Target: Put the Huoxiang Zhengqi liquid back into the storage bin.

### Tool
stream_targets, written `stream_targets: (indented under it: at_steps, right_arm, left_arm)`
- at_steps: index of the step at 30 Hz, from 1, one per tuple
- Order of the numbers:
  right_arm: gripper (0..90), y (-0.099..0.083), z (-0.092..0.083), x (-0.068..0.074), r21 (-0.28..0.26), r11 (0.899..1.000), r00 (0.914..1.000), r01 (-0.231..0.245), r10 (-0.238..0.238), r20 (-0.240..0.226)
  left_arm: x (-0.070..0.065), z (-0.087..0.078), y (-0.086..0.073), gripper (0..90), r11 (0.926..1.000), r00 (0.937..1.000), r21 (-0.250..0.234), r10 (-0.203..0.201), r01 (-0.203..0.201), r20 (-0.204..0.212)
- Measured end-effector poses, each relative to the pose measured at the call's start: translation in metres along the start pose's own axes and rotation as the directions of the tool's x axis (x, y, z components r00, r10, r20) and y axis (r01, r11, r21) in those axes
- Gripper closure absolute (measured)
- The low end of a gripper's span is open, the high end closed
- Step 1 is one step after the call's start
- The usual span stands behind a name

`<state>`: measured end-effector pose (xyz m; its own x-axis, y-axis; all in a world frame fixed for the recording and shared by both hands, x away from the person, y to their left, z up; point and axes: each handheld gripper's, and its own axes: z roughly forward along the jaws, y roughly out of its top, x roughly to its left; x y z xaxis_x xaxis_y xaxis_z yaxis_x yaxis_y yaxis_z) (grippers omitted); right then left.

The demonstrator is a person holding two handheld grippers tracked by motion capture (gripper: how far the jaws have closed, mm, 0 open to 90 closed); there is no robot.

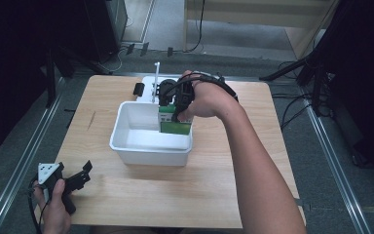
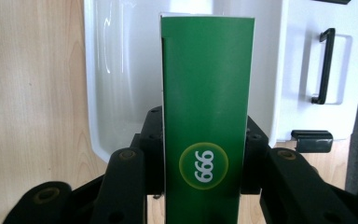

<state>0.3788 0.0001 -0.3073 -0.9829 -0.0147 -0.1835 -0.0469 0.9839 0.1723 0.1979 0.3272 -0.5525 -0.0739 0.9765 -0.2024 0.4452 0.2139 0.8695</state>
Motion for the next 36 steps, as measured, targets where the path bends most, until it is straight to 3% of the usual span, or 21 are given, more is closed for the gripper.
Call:
stream_targets:
  at_steps: [14,25,36]
  right_arm:
    - [63.3,0.002,0.033,0.000,0.022,1.000,0.9999,0.015,-0.015,0.008]
    - [63.3,-0.005,0.060,-0.002,0.021,1.000,0.9997,0.014,-0.014,-0.021]
    - [63.1,-0.004,0.075,-0.003,0.033,0.999,0.9994,0.020,-0.019,-0.028]
  left_arm:
    - [0.000,0.000,0.000,1.1,1.0000,1.0000,0.001,-0.002,0.002,0.000]
    - [0.000,0.000,0.000,1.0,1.0000,1.0000,0.004,0.001,-0.001,0.002]
    - [0.000,0.000,0.000,1.1,1.0000,1.0000,0.004,0.003,-0.003,0.001]
